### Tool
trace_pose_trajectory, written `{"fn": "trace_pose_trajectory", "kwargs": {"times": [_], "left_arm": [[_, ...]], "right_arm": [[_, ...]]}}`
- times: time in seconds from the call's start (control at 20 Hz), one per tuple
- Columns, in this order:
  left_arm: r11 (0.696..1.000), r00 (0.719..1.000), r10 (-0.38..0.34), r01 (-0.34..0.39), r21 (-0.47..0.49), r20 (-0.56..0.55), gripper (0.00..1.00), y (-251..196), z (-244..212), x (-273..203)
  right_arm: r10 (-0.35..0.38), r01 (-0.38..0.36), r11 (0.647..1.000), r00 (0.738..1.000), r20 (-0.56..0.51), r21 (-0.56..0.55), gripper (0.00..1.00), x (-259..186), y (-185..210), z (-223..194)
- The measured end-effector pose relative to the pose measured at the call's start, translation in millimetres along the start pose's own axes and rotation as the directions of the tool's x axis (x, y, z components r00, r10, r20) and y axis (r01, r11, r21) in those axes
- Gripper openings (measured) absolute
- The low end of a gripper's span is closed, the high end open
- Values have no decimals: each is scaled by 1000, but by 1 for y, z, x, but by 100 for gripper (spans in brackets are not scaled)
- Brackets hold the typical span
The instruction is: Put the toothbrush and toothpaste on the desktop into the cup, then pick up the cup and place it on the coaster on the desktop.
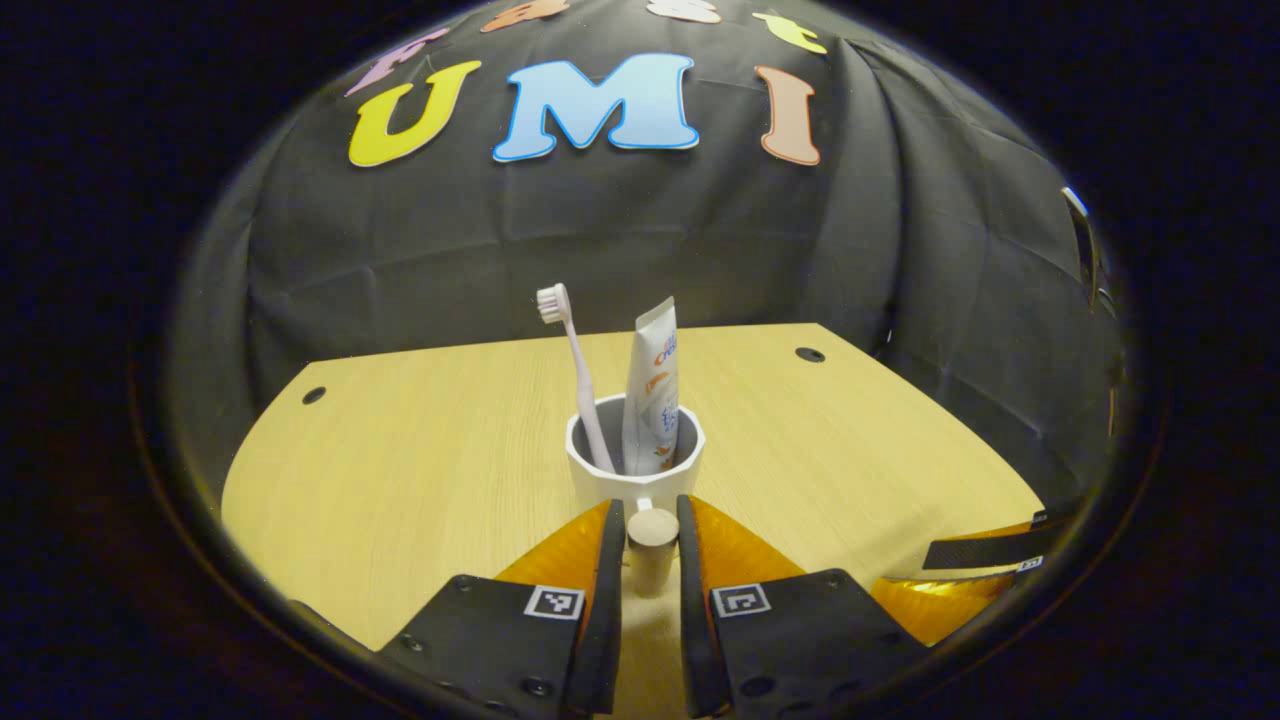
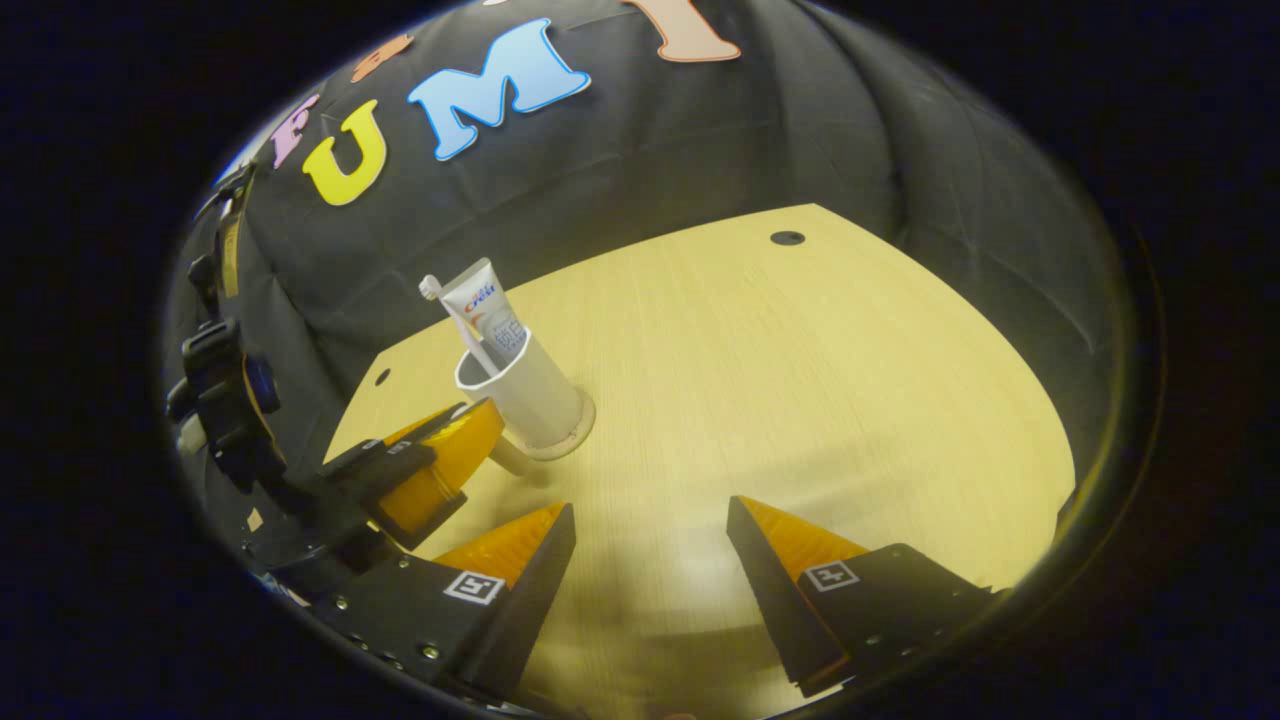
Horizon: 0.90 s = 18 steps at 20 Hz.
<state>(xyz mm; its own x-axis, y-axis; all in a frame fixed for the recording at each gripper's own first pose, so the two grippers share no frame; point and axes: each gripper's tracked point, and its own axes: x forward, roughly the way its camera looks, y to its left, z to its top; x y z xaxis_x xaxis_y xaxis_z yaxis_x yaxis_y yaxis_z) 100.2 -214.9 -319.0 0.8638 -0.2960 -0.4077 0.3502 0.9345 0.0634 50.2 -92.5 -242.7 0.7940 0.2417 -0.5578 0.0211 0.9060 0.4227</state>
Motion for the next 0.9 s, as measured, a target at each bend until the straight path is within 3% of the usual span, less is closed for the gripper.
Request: {"fn": "trace_pose_trajectory", "kwargs": {"times": [0.4, 0.45, 0.55, 0.8, 0.9], "left_arm": [[995, 993, 81, -75, -63, 91, 33, 26, 59, -83], [993, 990, 97, -89, -72, 105, 39, 31, 70, -96], [989, 980, 138, -130, -68, 142, 32, 46, 92, -123], [981, 952, 193, -180, -76, 237, 30, 62, 137, -172], [980, 944, 201, -190, -68, 262, 39, 60, 148, -187]], "right_arm": [[34, -21, 996, 989, 144, -88, 93, -30, 20, 60], [49, -30, 993, 985, 168, -114, 93, -37, 27, 69], [80, -46, 986, 974, 213, -161, 93, -49, 44, 86], [152, -83, 968, 945, 290, -236, 93, -73, 78, 114], [156, -67, 960, 934, 322, -271, 92, -84, 85, 118]]}}
